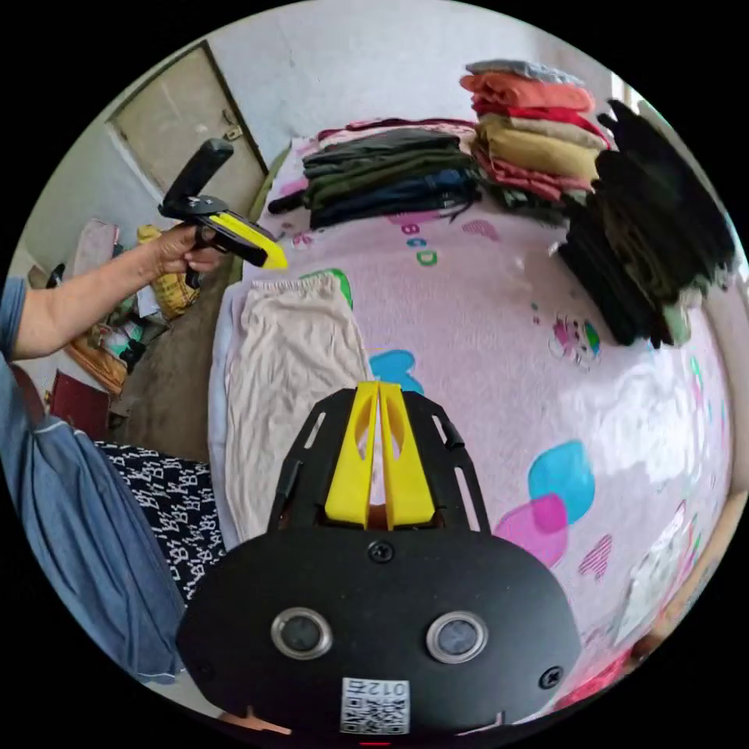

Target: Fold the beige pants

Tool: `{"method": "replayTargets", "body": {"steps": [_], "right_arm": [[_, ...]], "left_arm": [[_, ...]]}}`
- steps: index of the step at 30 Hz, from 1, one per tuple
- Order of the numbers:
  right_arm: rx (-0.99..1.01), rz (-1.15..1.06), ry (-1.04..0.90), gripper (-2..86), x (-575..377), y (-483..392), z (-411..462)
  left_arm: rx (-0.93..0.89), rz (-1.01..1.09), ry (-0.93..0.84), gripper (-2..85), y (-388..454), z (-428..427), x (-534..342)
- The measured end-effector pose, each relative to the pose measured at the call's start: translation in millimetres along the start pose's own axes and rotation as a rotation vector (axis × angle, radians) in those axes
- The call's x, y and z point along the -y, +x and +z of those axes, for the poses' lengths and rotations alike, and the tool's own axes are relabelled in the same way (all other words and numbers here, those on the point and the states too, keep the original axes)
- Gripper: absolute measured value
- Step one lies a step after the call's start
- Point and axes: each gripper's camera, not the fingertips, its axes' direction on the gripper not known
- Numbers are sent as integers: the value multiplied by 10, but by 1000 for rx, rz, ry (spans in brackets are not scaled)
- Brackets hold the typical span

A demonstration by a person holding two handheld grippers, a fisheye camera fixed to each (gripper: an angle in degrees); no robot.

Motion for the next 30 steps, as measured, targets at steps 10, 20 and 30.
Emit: {"method": "replayTargets", "body": {"steps": [10,20,30], "right_arm": [[-69,54,-79,29,-474,-362,404],[-322,-80,-206,10,-324,-556,691],[-1,99,-64,4,-452,-255,228]], "left_arm": [[106,-147,-171,5,-101,804,538],[82,-255,-158,3,-439,910,661],[125,-244,-106,4,-365,835,858]]}}
